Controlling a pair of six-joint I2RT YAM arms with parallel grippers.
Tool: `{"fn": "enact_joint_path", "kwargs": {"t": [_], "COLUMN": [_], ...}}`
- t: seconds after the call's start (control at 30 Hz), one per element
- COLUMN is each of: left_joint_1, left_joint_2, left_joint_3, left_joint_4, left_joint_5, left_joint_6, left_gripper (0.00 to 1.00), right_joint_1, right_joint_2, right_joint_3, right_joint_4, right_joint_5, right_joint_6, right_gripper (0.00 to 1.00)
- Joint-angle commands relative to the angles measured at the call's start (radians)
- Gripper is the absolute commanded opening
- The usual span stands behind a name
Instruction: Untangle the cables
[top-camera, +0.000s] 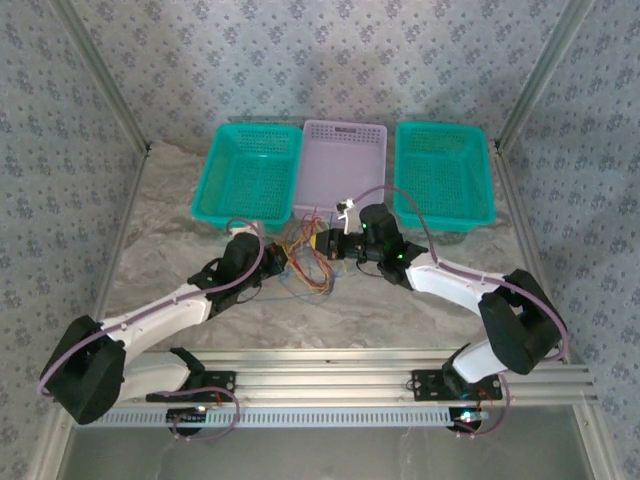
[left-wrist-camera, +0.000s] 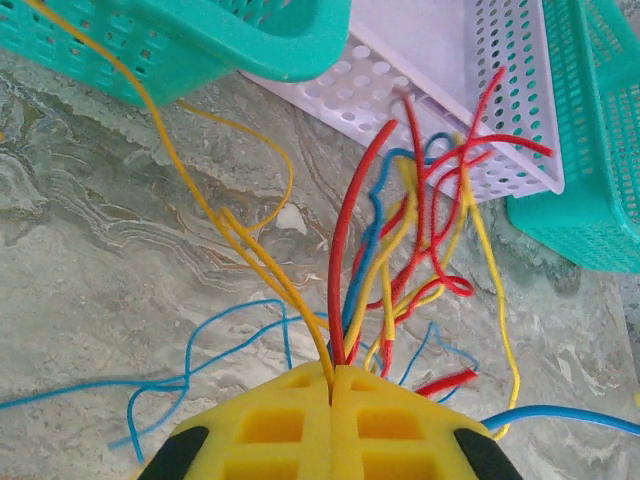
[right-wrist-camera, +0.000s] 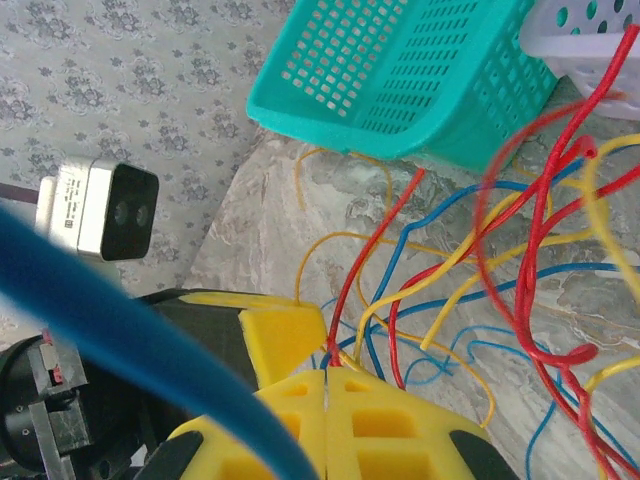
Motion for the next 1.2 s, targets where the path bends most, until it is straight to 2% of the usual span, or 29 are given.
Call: {"fn": "enact_joint_path", "kwargs": {"t": [0.0,0.2,0.4,0.53,0.73,1.17], "left_joint_1": [0.000,0.000,0.000,0.002,0.008,0.076], "left_joint_2": [-0.028,-0.048,-0.054,-0.006,0.029,0.073], "left_joint_3": [-0.008,-0.025,-0.019,0.034,0.057,0.112], "left_joint_4": [-0.004,-0.017,-0.083,-0.206,-0.233,-0.355], "left_joint_5": [-0.044,-0.066,-0.105,-0.159,-0.156,-0.162], "left_joint_6": [0.007,0.019,0.055,0.065,0.086,0.164], "left_gripper": [0.00,0.00,0.00,0.00,0.00,0.00], "right_joint_1": [0.007,-0.025,-0.121,-0.178,-0.250,-0.481], "right_joint_2": [-0.033,-0.075,-0.174,-0.234,-0.335,-0.572], "right_joint_3": [0.009,0.009,-0.005,-0.012,-0.025,0.004], "right_joint_4": [-0.036,-0.094,-0.166,-0.206,-0.286,-0.458], "right_joint_5": [-0.036,-0.007,-0.001,-0.017,-0.029,-0.003], "right_joint_6": [-0.017,-0.045,-0.054,-0.055,-0.108,-0.136], "right_gripper": [0.00,0.00,0.00,0.00,0.00,0.00]}}
